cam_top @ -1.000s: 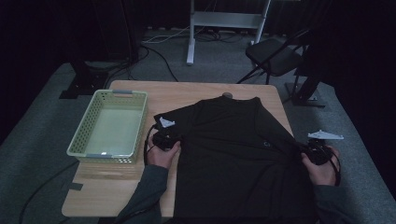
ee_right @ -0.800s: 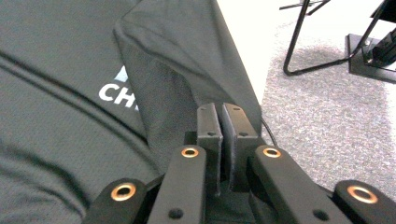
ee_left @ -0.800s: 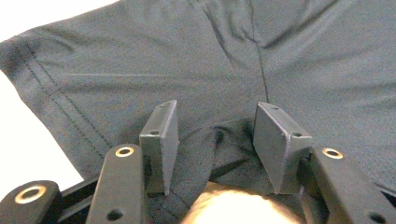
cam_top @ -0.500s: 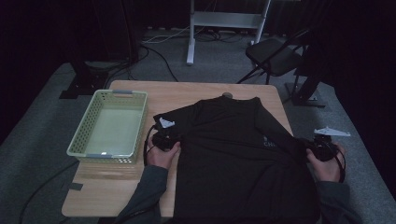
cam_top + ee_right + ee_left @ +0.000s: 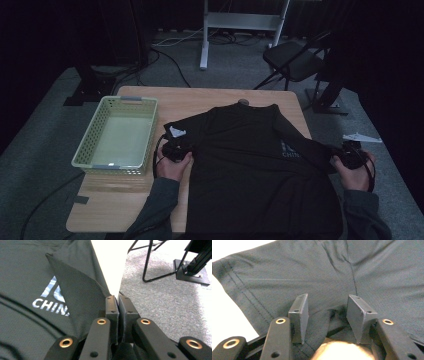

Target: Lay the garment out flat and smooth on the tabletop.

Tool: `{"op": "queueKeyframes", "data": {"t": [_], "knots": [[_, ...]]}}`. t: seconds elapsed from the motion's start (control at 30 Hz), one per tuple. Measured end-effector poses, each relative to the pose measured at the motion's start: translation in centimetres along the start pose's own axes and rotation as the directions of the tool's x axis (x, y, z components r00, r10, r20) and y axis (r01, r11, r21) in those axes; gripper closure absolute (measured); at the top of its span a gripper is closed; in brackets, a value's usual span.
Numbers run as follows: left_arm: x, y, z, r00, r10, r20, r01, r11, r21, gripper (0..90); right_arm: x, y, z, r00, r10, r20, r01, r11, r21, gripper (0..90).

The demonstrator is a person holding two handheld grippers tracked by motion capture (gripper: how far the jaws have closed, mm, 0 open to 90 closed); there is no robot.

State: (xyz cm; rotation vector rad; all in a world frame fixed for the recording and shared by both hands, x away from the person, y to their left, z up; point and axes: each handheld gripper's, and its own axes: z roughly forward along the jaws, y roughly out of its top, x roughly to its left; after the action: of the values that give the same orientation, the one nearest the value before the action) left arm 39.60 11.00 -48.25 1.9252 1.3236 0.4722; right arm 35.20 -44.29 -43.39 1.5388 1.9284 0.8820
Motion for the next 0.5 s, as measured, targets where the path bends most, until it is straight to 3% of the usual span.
{"op": "queueKeyframes", "data": {"t": [0.5], "knots": [[0.1,0.0,0.0,0.9999,-0.007,0.008,0.007,1.0,0.0,53.7,-2.0,0.4,-0.1,0.9986,0.034,0.041,-0.034,0.999,-0.002,86.3]]}}
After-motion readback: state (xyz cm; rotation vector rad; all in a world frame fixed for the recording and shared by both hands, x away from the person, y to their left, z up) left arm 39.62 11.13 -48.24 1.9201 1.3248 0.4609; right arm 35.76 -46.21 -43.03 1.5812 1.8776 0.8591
